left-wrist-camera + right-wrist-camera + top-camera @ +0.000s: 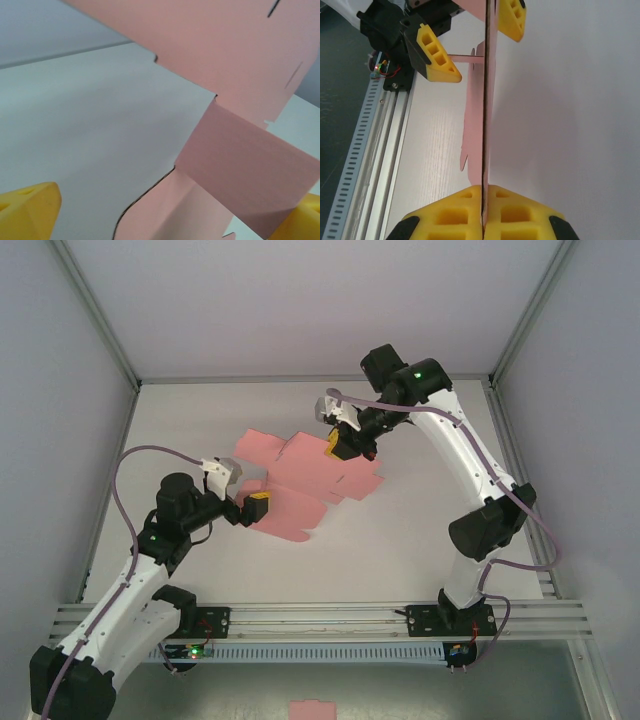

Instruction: Assemble paper box

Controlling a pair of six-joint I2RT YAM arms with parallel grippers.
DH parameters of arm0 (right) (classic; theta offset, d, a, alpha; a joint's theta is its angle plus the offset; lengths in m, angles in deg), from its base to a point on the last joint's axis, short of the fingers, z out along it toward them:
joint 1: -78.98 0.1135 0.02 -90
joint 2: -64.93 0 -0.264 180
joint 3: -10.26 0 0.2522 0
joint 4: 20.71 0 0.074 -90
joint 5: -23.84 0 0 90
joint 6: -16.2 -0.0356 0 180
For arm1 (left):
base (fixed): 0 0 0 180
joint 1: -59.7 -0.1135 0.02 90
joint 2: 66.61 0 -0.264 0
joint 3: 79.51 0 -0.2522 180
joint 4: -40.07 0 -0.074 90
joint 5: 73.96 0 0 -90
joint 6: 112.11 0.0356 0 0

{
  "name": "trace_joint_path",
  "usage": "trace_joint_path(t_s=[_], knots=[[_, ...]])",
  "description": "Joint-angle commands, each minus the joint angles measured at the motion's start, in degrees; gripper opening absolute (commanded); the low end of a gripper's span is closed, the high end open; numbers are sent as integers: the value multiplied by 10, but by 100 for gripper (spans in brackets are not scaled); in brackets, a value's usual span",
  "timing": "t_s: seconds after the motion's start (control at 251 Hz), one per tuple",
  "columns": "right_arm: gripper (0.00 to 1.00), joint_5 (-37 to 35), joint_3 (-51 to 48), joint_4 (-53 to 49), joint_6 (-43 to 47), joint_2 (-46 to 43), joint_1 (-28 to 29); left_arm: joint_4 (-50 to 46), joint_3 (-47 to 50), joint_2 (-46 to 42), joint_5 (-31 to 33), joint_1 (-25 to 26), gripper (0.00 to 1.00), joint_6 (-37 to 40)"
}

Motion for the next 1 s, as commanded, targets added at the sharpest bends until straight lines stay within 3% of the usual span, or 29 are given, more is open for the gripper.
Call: trace_joint_path(t_s=[0.0,0.176,0.299,0.423,0.658,0.842,0.994], knots=[[0,61,25,-39,19,0,0,22,-14,16,-73,-9,100,22],[0,56,54,-48,3,17,-3,7,-19,8,-129,-9,100,32],[0,60,74,-77,23,30,-1,21,-6,-19,-68,-9,100,18],[0,53,73,-92,38,37,8,88,-1,-14,-61,-9,97,-22],[0,43,73,-52,0,33,20,77,-45,42,-48,-9,59,-34],[0,-21,48,33,-71,17,43,102,-37,63,-60,-8,34,-50],[0,-67,36,95,-131,7,49,91,-38,65,-44,-7,31,-63]])
